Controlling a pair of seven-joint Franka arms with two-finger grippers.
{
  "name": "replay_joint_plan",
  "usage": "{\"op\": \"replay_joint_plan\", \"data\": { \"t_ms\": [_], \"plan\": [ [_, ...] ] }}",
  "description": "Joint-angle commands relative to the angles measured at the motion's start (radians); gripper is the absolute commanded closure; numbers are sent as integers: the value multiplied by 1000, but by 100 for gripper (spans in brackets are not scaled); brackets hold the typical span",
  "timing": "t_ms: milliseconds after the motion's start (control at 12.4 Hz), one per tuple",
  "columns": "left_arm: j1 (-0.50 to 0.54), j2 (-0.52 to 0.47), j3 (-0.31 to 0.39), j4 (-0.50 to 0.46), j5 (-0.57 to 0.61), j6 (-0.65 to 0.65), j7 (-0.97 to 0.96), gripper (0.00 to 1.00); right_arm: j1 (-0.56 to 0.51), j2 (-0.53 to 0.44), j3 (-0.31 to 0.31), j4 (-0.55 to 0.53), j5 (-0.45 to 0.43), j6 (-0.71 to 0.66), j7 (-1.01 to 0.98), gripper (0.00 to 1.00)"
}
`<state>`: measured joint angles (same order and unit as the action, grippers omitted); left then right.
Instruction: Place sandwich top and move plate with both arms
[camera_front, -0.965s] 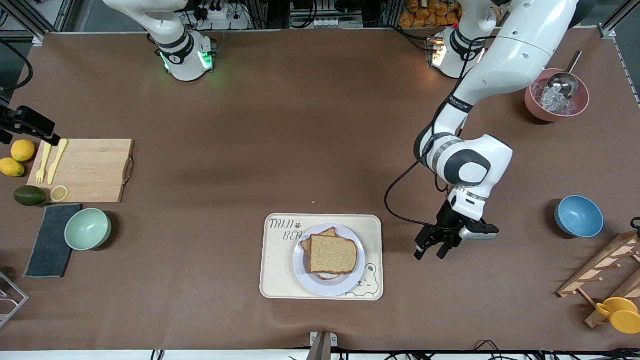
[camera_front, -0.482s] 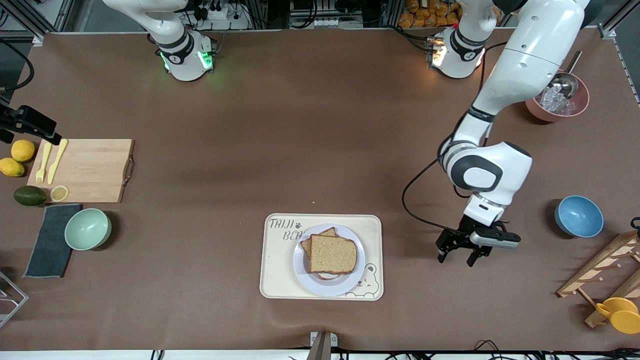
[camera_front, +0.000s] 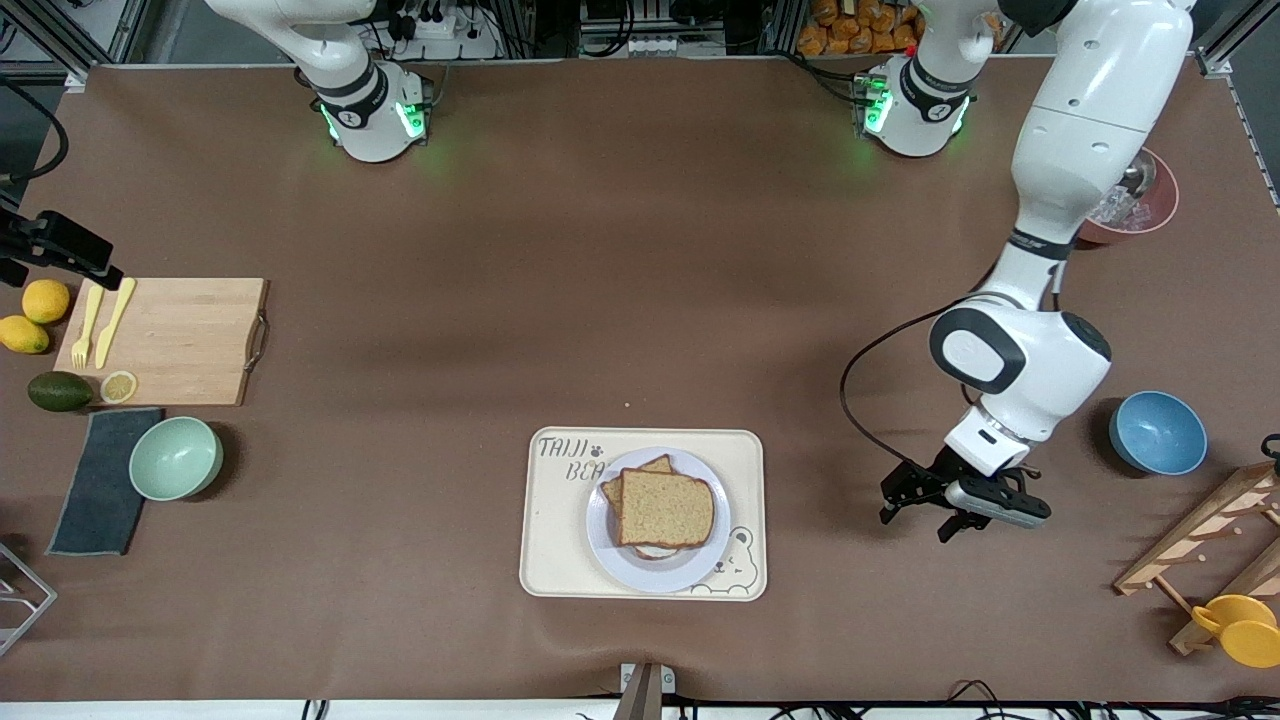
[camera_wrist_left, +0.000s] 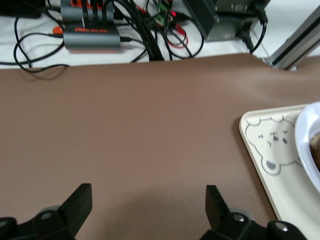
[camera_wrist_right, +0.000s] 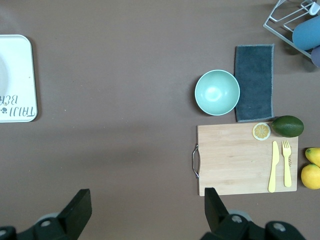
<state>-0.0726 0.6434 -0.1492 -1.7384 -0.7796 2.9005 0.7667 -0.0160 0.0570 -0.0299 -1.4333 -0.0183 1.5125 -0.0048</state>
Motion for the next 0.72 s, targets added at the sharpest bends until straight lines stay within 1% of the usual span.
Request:
{"op": "replay_joint_plan", "data": {
  "t_ms": [0,161,241,322,482,643],
  "plan": [
    [-29,-120,85,-55,217,-183,-215,0,4,4,-5,13,14,-15,11,0],
    [-23,-178,112,-29,400,-362,-378,0,2,4,-5,13,14,-15,11,0],
    [-15,-207,118,8,493,-464,-458,0,2,4,-5,13,14,-15,11,0],
    [-13,-238,120,35,544,-575,-521,0,2,4,-7,13,14,-17,11,0],
    [-21,-321,131,86,580,-842,-614,0,2,4,-7,13,14,-17,9,0],
    [-22,-408,114,144,710,-1088,-769,0,4,4,-16,13,14,-20,9,0]
  ]
}}
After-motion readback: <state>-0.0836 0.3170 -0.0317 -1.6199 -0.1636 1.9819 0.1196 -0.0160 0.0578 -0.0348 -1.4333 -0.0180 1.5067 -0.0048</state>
